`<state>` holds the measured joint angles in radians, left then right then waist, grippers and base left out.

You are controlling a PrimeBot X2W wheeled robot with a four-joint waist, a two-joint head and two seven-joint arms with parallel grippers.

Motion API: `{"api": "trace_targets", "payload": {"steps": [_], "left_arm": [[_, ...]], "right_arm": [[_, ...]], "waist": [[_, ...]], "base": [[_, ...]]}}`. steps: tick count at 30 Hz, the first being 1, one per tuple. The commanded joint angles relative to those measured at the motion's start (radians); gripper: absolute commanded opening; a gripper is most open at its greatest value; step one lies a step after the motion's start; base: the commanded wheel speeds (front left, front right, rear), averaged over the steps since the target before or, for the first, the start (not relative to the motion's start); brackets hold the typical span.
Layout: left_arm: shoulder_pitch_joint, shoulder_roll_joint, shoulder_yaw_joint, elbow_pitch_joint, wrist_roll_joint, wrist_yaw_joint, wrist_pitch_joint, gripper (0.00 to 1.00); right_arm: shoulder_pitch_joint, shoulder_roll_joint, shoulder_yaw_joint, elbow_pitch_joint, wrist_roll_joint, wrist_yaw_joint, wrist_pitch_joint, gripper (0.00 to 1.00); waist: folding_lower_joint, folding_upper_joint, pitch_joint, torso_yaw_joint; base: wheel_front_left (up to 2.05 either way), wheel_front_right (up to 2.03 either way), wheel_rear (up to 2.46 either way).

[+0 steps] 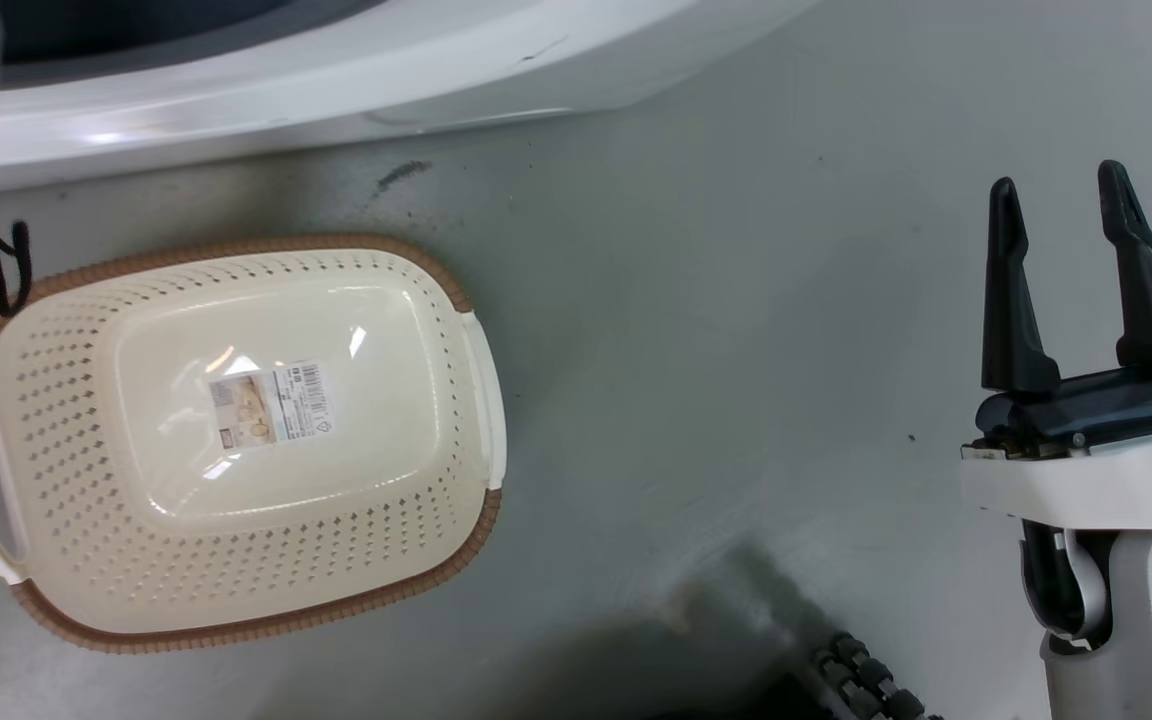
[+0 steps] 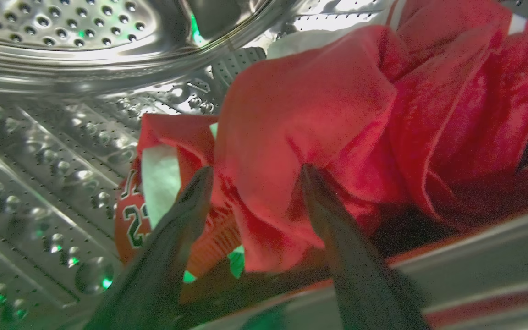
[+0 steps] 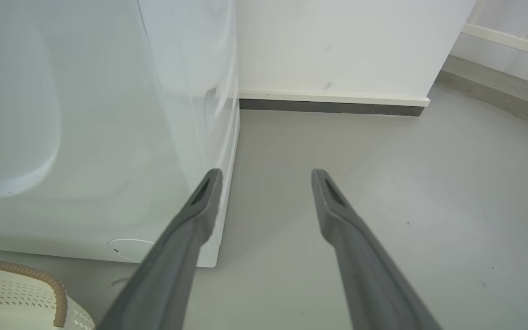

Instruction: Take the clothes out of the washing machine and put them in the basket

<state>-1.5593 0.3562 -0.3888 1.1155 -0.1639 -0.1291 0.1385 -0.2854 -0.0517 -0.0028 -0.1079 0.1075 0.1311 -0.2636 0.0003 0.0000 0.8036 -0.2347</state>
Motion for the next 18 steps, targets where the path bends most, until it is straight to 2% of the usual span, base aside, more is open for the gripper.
{"api": "trace_targets", "payload": {"steps": [1, 10, 17, 18], "left_arm": [[-0.018, 0.006, -0.012, 0.004, -0.005, 0.000, 0.011, 1.00], [-0.115, 0.035, -0.095, 0.042, -0.068, 0.001, 0.138, 1.00], [-0.133, 0.038, -0.149, 0.050, -0.101, 0.001, 0.154, 1.00], [-0.135, 0.043, -0.150, 0.045, -0.107, 0.001, 0.137, 0.44]], "right_arm": [[-0.014, 0.002, 0.004, -0.007, 0.007, -0.001, -0.002, 1.00], [-0.028, 0.002, 0.012, -0.014, 0.020, -0.001, -0.002, 1.00], [-0.032, 0.002, 0.012, -0.012, 0.025, -0.001, -0.002, 1.00], [-0.031, 0.002, 0.012, -0.011, 0.025, -0.001, -0.002, 1.00]], "waist": [[-0.0003, 0.0000, 0.027, -0.017], [-0.0003, 0.0000, 0.080, -0.027], [-0.0003, 0.0000, 0.087, -0.033], [-0.0003, 0.0000, 0.086, -0.033]], "base": [[0.00, 0.00, 0.00], [0.00, 0.00, 0.00], [0.00, 0.00, 0.00], [0.00, 0.00, 0.00]]}}
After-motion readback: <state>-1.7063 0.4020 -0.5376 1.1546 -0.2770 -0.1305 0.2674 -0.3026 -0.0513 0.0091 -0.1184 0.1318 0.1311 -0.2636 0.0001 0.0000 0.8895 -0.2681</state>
